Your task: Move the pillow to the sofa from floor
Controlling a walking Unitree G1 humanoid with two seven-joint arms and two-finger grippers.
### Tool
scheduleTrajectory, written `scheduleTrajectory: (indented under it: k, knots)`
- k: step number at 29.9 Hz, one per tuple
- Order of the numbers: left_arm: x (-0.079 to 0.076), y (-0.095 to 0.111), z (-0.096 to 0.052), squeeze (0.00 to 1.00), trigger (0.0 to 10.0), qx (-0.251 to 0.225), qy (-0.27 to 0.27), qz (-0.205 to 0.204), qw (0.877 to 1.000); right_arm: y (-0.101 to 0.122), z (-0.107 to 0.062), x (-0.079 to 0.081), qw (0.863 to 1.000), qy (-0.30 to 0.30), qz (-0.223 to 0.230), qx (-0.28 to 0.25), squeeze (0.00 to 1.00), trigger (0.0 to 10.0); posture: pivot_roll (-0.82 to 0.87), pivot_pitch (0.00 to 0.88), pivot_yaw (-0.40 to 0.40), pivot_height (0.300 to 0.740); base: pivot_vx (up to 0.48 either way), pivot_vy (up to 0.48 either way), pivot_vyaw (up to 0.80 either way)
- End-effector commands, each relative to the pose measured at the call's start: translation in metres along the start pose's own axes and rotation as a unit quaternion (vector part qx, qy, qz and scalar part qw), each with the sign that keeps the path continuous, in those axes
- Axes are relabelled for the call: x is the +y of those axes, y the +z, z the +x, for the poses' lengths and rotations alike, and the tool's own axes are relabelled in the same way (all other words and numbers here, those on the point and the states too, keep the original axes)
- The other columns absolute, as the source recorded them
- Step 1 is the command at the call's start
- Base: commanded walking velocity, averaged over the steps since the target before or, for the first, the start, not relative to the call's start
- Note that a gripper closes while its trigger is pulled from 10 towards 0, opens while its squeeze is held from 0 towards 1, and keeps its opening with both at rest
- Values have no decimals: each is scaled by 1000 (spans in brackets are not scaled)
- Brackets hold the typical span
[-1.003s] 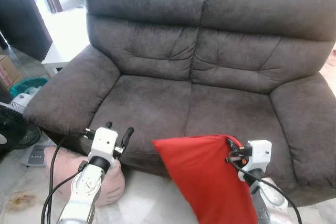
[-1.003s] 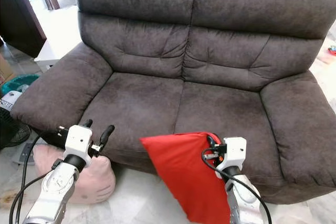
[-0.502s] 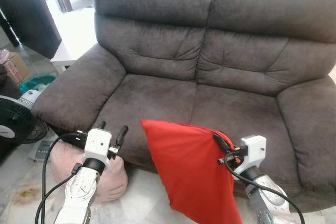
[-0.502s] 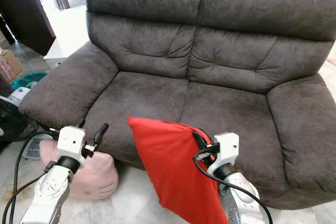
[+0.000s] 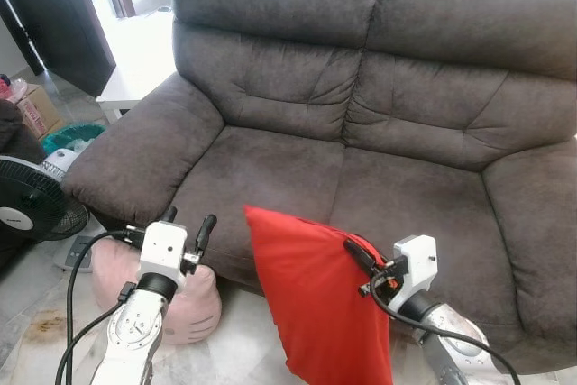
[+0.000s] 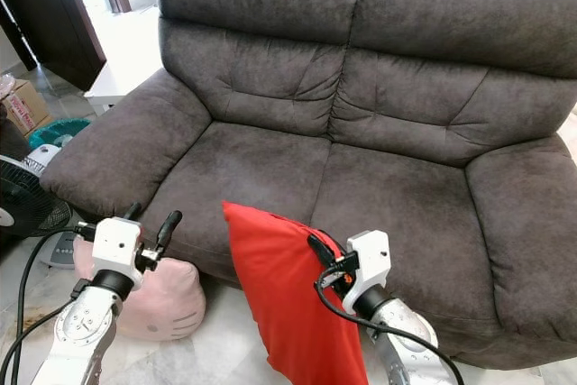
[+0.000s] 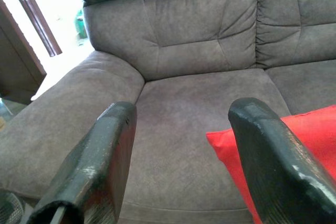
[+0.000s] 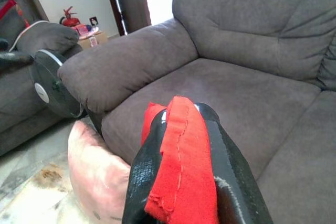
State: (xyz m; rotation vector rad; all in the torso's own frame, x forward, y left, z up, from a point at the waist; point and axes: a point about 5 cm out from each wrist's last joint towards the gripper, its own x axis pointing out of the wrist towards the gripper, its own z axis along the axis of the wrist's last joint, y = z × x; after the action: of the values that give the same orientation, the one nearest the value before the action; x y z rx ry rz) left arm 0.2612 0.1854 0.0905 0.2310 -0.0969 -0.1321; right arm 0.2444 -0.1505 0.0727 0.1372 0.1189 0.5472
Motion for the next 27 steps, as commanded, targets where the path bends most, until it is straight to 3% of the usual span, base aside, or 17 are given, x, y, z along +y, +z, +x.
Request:
scheduleTrajectory:
  k: [1,16,27]
  knots:
    - [3,5,2,0,10000,-7,8,-5,1000,36,8,10,996,34,-24,-77,0,10000,98,0,-32,740,315,0,0]
    - [2,7,6,0,10000,-10,9,-9,1000,42,12,37,990,124,-8,-69,0,10000,102,0,-35,740,318,0,0]
    - [2,5,5,0,10000,-6,7,-8,1000,39,13,27,995,81,-15,-59,0,10000,106,0,-37,740,318,0,0]
